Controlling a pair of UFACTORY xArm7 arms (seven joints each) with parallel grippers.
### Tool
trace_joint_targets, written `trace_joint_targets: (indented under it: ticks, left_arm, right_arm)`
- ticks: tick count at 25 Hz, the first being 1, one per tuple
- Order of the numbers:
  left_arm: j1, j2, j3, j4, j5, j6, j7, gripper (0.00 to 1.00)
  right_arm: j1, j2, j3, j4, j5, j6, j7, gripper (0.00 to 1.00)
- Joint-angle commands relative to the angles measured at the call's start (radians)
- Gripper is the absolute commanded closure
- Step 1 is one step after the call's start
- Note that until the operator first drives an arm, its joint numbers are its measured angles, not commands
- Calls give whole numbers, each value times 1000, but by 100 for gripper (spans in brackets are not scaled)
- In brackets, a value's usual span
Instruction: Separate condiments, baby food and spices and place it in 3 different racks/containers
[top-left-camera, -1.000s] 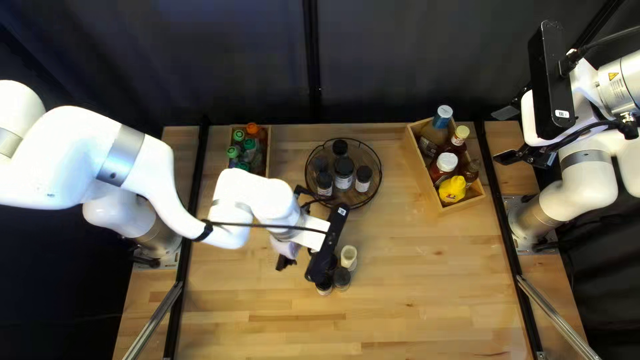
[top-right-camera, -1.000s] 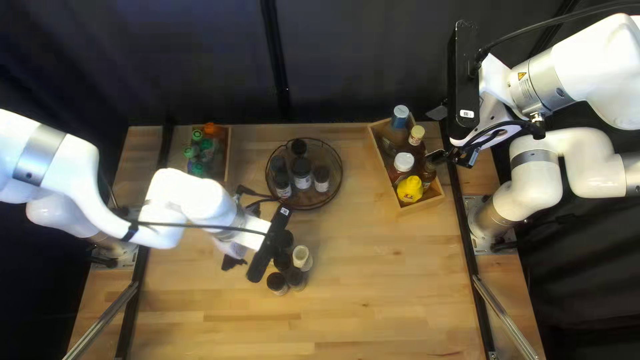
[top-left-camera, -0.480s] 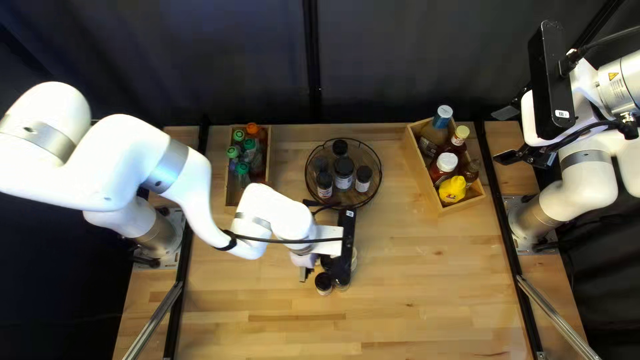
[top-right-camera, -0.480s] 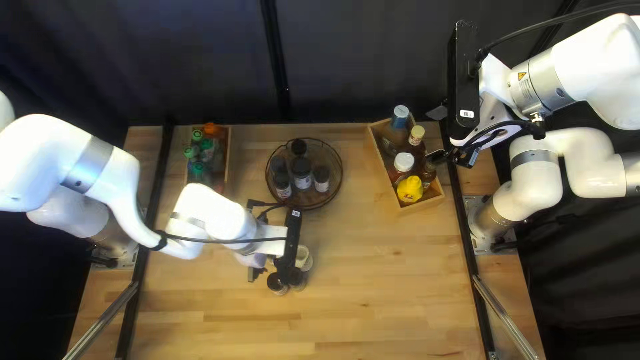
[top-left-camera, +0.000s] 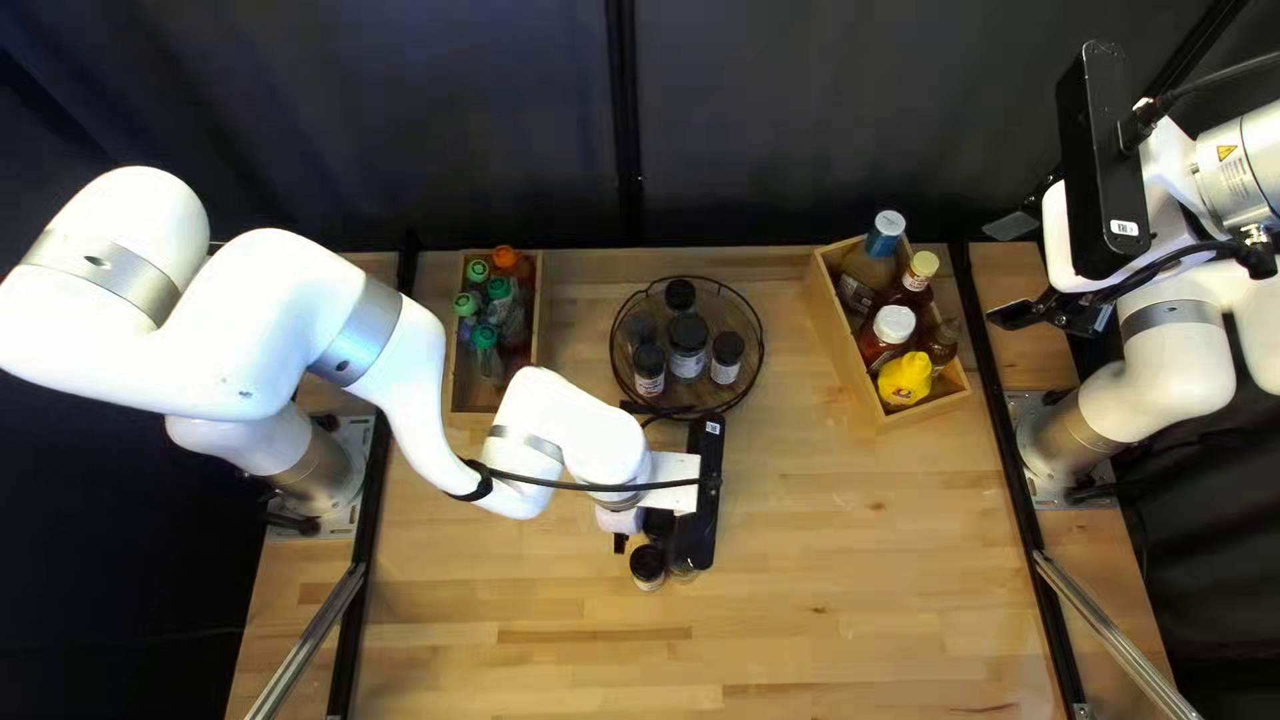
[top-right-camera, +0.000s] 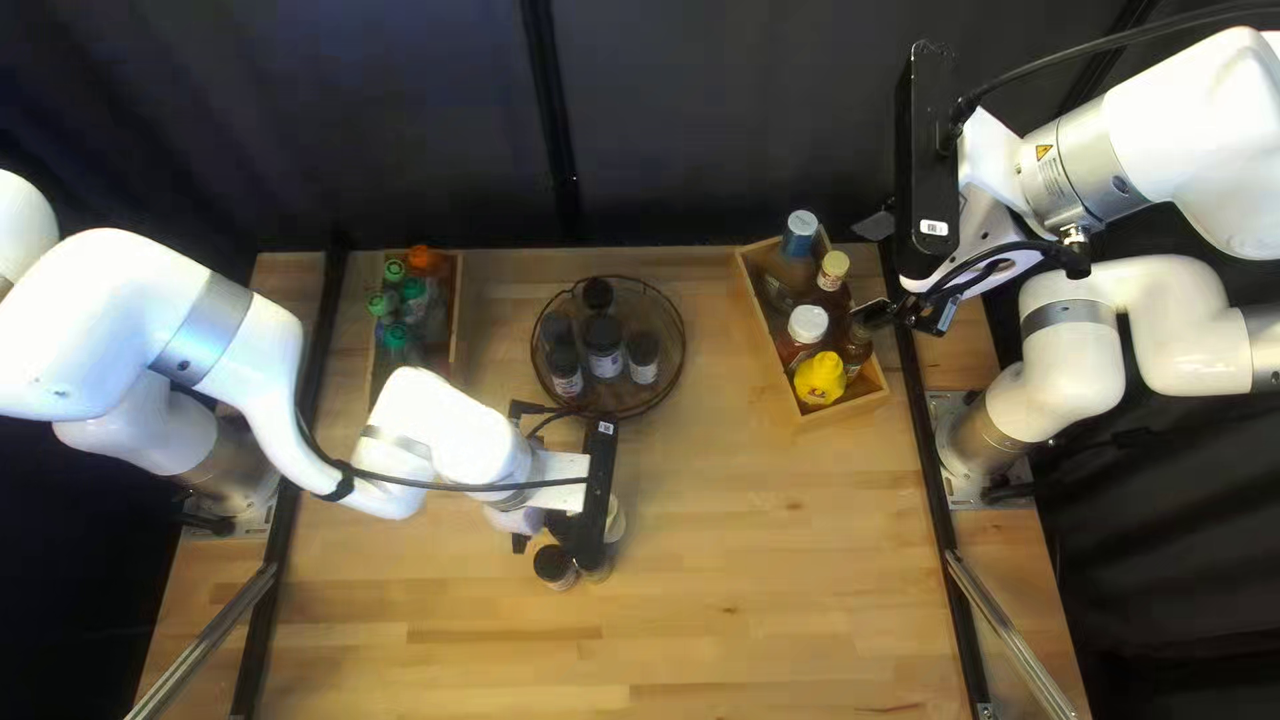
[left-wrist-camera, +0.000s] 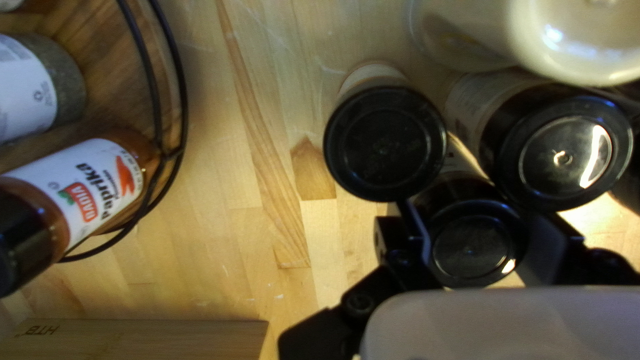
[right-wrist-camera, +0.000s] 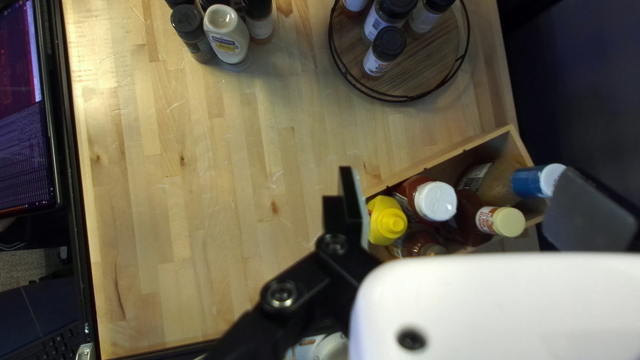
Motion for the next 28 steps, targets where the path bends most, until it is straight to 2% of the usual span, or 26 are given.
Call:
trace_joint_targets:
  ticks: [1, 7, 11, 14, 20, 28]
  left_arm:
    - [14, -83, 9, 36, -51, 118, 85, 100]
    - [59, -142, 69, 188, -105, 308, 243, 100]
    - [109, -146, 129, 296, -144, 371, 362, 100]
    - [150, -107, 171, 391, -149, 402, 423, 100]
    - [214, -19, 233, 510, -124, 392, 457, 100]
    - [256, 27, 274, 494, -109, 297, 459, 100]
  right_arm:
    - [0, 0, 0, 0, 0, 0, 0, 0]
    - [0, 0, 0, 0, 0, 0, 0, 0]
    - [0, 0, 0, 0, 0, 0, 0, 0]
    - [0, 0, 0, 0, 0, 0, 0, 0]
    - [0, 0, 0, 0, 0, 0, 0, 0]
    - [0, 0, 0, 0, 0, 0, 0, 0]
